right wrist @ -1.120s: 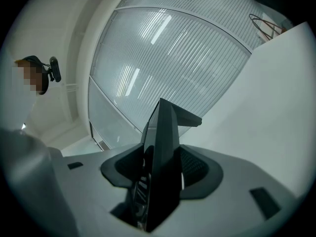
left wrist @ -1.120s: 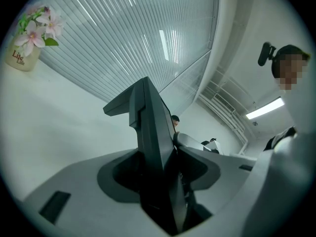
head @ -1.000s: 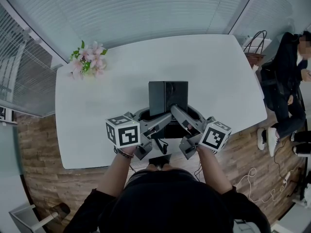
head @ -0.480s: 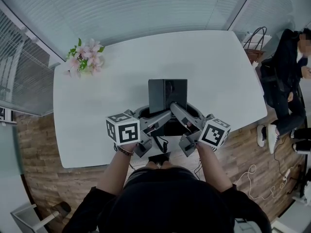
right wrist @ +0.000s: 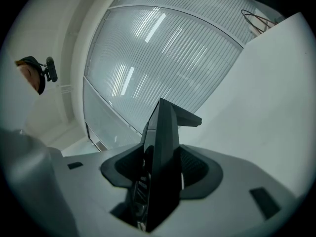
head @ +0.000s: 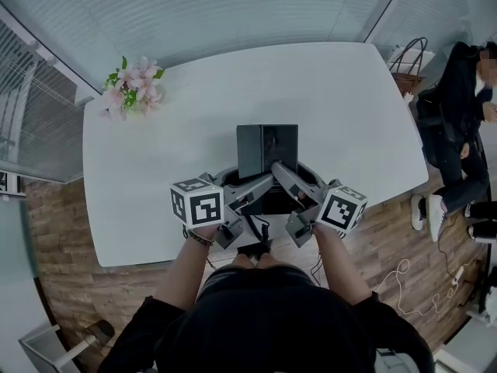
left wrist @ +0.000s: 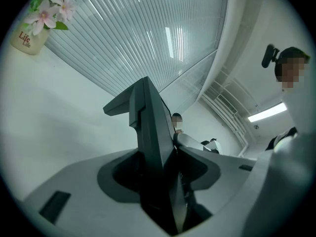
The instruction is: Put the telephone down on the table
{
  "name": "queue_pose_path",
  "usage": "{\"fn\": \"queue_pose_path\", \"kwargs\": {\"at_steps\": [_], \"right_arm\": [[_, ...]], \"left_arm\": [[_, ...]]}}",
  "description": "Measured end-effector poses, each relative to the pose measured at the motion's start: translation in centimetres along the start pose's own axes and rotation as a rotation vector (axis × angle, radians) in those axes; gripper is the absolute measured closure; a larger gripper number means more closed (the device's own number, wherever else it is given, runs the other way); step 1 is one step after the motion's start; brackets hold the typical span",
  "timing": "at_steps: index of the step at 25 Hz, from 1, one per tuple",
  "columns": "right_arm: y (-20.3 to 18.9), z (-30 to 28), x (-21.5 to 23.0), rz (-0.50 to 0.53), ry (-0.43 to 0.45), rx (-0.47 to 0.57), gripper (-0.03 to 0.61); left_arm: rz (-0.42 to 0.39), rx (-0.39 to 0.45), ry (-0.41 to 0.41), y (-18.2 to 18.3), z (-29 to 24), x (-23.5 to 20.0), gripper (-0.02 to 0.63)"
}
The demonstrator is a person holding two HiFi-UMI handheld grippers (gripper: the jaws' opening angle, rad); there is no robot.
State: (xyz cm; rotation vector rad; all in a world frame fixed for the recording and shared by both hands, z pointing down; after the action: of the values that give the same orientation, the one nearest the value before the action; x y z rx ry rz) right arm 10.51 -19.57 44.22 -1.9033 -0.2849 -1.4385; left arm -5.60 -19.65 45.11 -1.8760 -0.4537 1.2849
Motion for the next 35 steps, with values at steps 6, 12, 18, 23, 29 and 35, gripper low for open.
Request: {"fn": "queue_pose_path", "kwargs": {"at_steps": [6, 12, 18, 23, 29, 35], "right_arm": [[-0.4, 0.0, 0.7, -0.019, -0.009, -0.002, 0.36], [-0.6, 0.1, 1.3, -0.029, -0.019, -0.006, 0.36], [-1.1, 0.0, 2.4, -0.045, -0.017, -0.011, 0.36], [-1.3, 0.0, 2.8, -0.06, -0.038, -0.021, 0.36], [-1.6, -0.1, 3.7, -0.08, -0.037, -0.027, 0.36], [-1.5, -0.2, 3.9, -0.087, -0.04, -0.027, 0.359]], "left_arm": [[0.011, -0.012, 0.002, -0.6, -0.2, -0.4, 0.365], [0.024, -0.016, 0.003, -1.3, -0.4, -0.7, 0.365], [0.042, -0.025, 0.009, -2.0, -0.5, -1.2, 0.365], [0.058, -0.03, 0.016, -2.6, -0.6, -1.6, 0.364], [0.07, -0.04, 0.021, -3.1, -0.8, -2.0, 0.364], [0.075, -0.044, 0.024, -3.0, -1.0, -2.1, 0.365]]}}
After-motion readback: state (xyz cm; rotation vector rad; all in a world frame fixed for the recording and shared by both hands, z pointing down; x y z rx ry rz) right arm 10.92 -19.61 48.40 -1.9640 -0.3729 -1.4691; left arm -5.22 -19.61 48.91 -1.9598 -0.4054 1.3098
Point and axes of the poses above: the fingertips, and each gripper's own axes: z backward along the fingers, x to its right, y out of its top, the point moved 8 cm from there along z, backward along the fingers, and after that the axes turned 13 degrees about -z, right-handed, at the moved point
